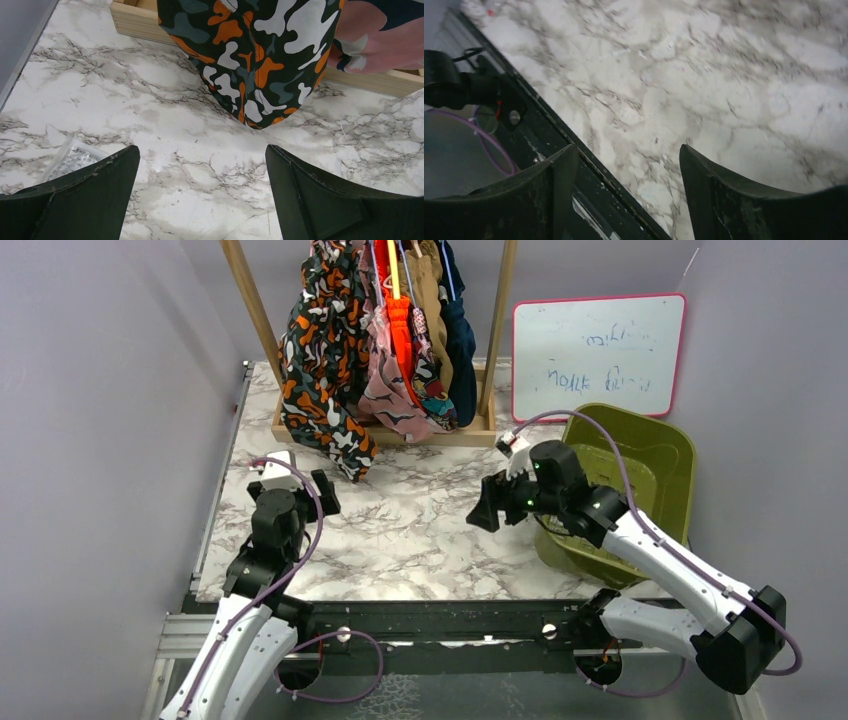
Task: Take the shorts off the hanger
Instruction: Adjust the basket at the corner of the board, then pick up the hanger from the clothes rod.
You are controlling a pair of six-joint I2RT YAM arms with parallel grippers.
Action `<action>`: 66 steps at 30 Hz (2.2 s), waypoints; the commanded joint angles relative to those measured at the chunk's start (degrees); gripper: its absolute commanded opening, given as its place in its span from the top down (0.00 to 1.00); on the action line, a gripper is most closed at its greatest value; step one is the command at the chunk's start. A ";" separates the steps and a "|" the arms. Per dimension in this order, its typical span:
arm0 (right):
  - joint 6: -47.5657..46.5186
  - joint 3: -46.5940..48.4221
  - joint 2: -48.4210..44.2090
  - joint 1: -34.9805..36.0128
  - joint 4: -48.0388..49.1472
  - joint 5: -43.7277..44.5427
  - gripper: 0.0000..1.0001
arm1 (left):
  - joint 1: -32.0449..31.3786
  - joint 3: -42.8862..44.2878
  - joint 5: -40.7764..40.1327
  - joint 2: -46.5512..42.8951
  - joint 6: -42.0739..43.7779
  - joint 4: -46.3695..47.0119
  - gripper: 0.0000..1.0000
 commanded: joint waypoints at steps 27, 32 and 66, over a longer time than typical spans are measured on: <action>15.45 2.94 -3.54 2.24 -10.58 34.30 0.01 | -0.19 1.39 -3.79 1.01 -3.45 0.05 0.01; 17.09 -7.66 -10.98 2.24 9.51 19.25 0.01 | -0.19 2.63 -2.48 -0.02 -2.64 -0.28 0.01; 2.00 54.72 31.68 -4.41 6.14 23.92 0.23 | -0.19 4.37 3.19 -1.57 1.06 -2.55 0.01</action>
